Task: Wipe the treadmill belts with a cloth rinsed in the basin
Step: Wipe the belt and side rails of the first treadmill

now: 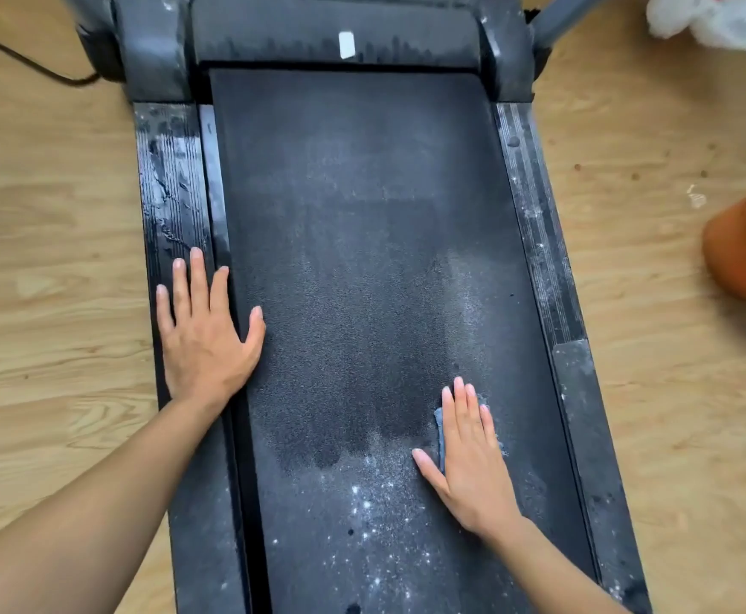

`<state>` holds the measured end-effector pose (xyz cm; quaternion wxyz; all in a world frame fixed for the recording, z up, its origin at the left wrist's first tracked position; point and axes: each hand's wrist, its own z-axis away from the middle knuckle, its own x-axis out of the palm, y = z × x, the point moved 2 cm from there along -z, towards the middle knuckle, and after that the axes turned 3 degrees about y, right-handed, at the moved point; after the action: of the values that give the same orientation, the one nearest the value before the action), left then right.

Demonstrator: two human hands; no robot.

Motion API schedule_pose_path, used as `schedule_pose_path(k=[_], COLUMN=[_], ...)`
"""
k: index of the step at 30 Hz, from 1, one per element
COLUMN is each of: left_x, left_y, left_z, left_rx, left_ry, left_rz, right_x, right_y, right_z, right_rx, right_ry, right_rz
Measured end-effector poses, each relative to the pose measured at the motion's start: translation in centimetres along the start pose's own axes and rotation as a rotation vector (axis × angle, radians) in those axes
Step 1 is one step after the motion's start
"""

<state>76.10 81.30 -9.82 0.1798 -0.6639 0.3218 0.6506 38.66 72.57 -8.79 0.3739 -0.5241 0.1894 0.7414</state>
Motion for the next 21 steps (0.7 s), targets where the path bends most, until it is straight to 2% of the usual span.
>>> schedule_pose_path(k=[3, 7, 9, 11, 13, 19, 21], left_x=[0.5, 1.4, 1.5, 1.2, 0.7, -0.3, -0.2], left_y=[0.0, -0.1, -0.1, -0.1, 0.0, 0.2, 0.1], left_z=[0.0, -0.1, 0.1, 0.1, 0.0, 0.1, 0.1], left_rx=[0.002, 0.011, 0.017, 0.012, 0.002, -0.034, -0.036], left_ry=[0.004, 0.044, 0.054, 0.055, 0.034, -0.028, -0.032], left_rz=[0.002, -0.023, -0.029, -0.025, 0.001, 0.05, 0.061], right_x=[-1.4, -6.7, -9.6, -10.5, -9.7, -2.1, -0.7], right_y=[-1.4, -2.6, -2.5, -2.2, -1.6, 1.6, 1.9], right_z=[-6.8, -22.6, -27.9, -29.4, -26.5, -3.0, 0.1], right_rx=[0.025, 0.081, 0.091, 0.08, 0.047, 0.06, 0.052], right_ry=[0.084, 0.264, 0.281, 0.256, 0.219, 0.022, -0.02], right_rz=[0.007, -0.043, -0.084, -0.095, -0.078, -0.065, -0.08])
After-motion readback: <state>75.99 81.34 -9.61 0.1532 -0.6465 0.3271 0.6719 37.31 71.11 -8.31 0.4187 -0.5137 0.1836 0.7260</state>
